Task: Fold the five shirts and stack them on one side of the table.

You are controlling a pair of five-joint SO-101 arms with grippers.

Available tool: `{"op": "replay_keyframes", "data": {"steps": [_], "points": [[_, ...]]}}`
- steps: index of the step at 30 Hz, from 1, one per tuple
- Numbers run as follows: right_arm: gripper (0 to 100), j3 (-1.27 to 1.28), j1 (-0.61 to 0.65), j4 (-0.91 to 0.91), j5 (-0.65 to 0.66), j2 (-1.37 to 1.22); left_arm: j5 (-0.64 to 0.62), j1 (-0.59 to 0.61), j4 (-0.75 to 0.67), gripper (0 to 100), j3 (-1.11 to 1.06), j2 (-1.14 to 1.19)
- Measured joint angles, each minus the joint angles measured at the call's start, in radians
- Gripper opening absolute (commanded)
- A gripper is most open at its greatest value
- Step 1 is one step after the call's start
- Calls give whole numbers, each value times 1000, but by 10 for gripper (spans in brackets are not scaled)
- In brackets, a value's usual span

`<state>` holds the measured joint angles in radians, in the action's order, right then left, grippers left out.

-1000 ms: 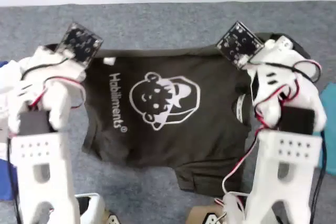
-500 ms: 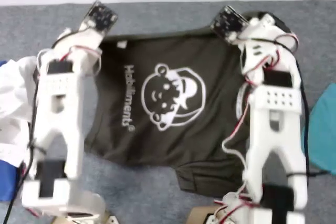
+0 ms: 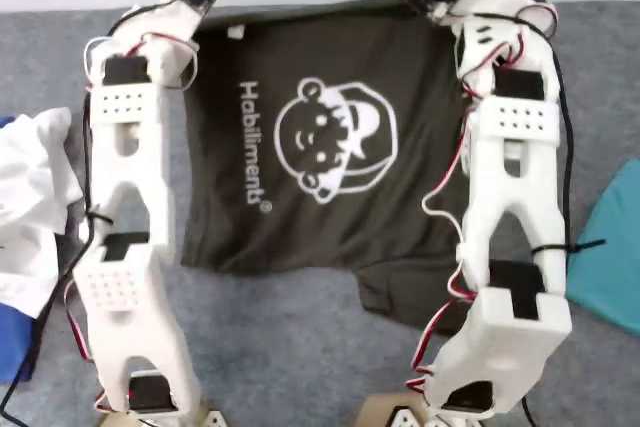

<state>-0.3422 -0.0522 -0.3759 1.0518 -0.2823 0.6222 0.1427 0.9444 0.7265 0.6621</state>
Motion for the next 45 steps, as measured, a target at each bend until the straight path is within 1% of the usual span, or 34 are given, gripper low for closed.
{"op": "replay_keyframes", "data": {"steps": [3,6,12,16,18,22,25,26,27,29,30,33,36,38,41,45], "points": [[11,-31,8,-25,21,-9,0,0,97,5,155,74],[11,-35,17,-103,28,-9,18,0,218,5,279,117],[11,-37,17,-400,29,28,161,2,551,5,428,167],[11,-37,17,-606,29,103,213,2,743,5,471,173],[11,-37,17,-706,31,130,219,2,776,5,473,173],[13,-38,17,-898,31,169,222,2,783,5,470,173],[13,-38,17,-1030,31,180,258,2,783,5,402,172],[14,-38,17,-1142,31,181,273,2,783,5,367,172],[14,-38,17,-1142,31,181,307,2,784,5,278,166],[14,-38,17,-1169,31,181,324,-3,783,5,249,147],[14,-38,17,-1218,31,181,364,-11,783,5,198,106],[15,-38,17,-1341,31,181,446,-46,783,5,-89,-69],[15,-38,17,-1375,21,183,493,-63,781,5,-350,-164],[15,-38,17,-1376,3,183,511,-72,781,5,-457,-201],[15,-6,14,-1378,-11,183,517,-75,781,6,-546,-224],[15,49,14,-1378,-51,195,520,-75,781,6,-588,-224]]}}
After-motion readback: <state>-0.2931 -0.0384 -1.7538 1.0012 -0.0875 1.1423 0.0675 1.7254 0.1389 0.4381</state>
